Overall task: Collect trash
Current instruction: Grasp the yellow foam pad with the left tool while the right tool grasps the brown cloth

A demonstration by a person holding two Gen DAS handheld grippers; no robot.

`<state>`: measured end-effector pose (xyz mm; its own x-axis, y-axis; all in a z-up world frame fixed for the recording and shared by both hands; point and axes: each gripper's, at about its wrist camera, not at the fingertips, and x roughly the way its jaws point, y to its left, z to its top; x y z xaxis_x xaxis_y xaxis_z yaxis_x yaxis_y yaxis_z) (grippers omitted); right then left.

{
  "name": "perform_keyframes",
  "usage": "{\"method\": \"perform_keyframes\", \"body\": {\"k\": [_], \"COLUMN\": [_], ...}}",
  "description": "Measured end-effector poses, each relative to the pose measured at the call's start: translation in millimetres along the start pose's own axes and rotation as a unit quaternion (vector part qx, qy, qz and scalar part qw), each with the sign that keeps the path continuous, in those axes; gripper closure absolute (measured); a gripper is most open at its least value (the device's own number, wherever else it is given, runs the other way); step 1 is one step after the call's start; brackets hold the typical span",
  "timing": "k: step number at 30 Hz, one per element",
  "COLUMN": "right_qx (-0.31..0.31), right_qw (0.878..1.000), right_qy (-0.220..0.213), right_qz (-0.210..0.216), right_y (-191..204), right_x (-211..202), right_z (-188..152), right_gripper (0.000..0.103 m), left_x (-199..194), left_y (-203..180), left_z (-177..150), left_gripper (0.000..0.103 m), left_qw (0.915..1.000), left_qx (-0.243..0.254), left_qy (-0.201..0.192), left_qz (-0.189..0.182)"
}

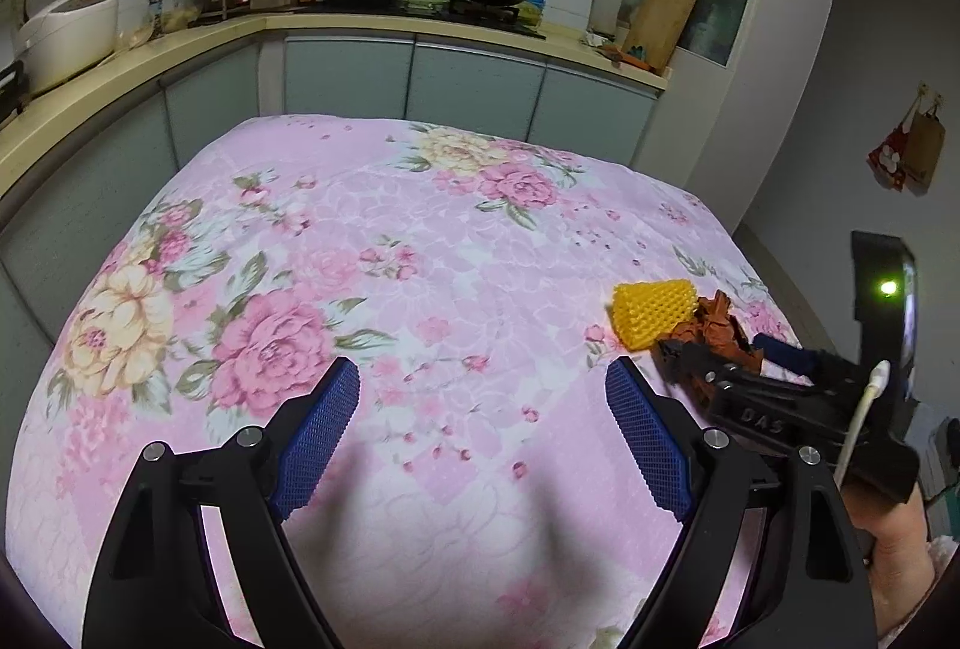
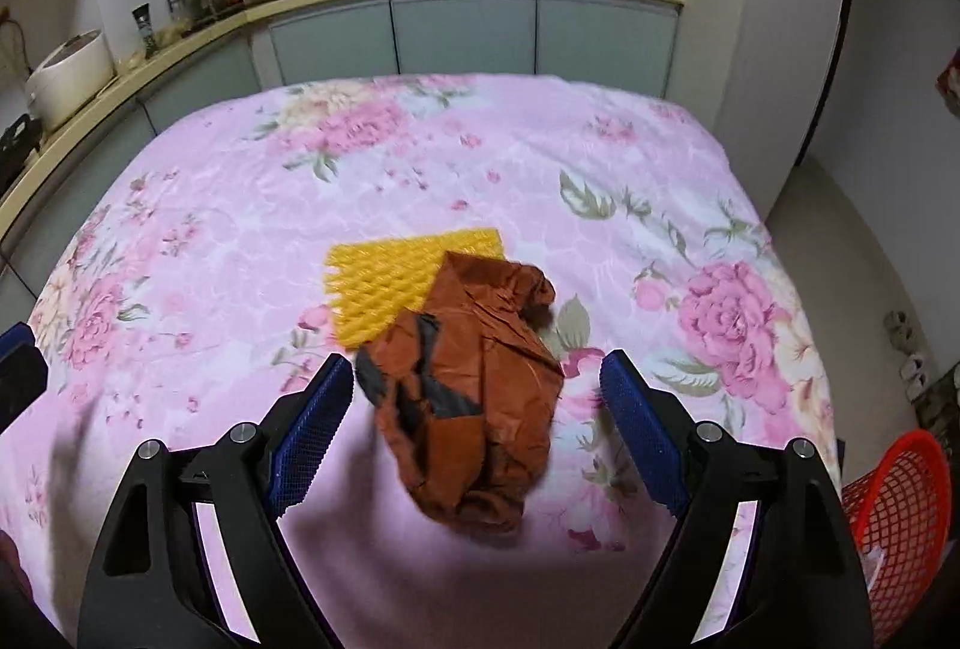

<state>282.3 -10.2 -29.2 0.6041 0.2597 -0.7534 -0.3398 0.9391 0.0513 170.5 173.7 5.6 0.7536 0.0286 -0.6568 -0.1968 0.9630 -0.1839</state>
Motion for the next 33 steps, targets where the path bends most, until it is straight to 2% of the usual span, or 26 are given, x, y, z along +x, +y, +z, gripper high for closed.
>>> {"method": "perform_keyframes", "body": {"k": [2, 3, 7, 12, 21, 27, 30, 31, 33], "right_qx": [0.006, 0.008, 0.026, 0.053, 0.116, 0.129, 0.138, 0.143, 0.15], "right_qw": [1.0, 1.0, 0.999, 0.998, 0.991, 0.989, 0.988, 0.987, 0.986], "right_qy": [0.002, 0.007, 0.011, -0.012, -0.031, -0.029, -0.027, -0.026, -0.026], "right_qz": [0.002, 0.008, 0.036, 0.041, 0.061, 0.068, 0.067, 0.066, 0.064], "right_y": [-2.3, -4.9, -15.7, -37.5, -84.0, -98.6, -107.3, -110.7, -116.4], "right_x": [4.1, 5.3, -1.5, -28.6, -64.9, -74.6, -75.5, -75.1, -75.0], "right_z": [-1.4, -2.2, -4.3, -11.1, -37.7, -52.9, -58.5, -60.0, -62.3], "right_gripper": [0.026, 0.036, 0.048, 0.049, 0.049, 0.049, 0.049, 0.049, 0.049], "left_x": [5.1, 8.0, 18.6, 33.9, 92.2, 148.0, 162.2, 165.1, 171.7], "left_y": [-8.1, -13.0, -34.2, -67.8, -119.9, -146.4, -152.0, -152.5, -153.0], "left_z": [4.3, 6.3, 12.9, 17.0, 31.7, 32.9, 28.6, 27.7, 25.0], "left_gripper": [0.021, 0.021, 0.021, 0.021, 0.022, 0.022, 0.023, 0.025, 0.045], "left_qw": [1.0, 0.9999, 0.9993, 0.9964, 0.9877, 0.979, 0.9749, 0.974, 0.9723], "left_qx": [0.007, 0.012, 0.035, 0.08, 0.144, 0.191, 0.207, 0.21, 0.211], "left_qy": [0.0, -0.001, -0.001, 0.007, 0.031, 0.064, 0.078, 0.081, 0.095], "left_qz": [-0.004, -0.005, -0.012, -0.027, -0.053, -0.03, -0.027, -0.028, -0.031]}}
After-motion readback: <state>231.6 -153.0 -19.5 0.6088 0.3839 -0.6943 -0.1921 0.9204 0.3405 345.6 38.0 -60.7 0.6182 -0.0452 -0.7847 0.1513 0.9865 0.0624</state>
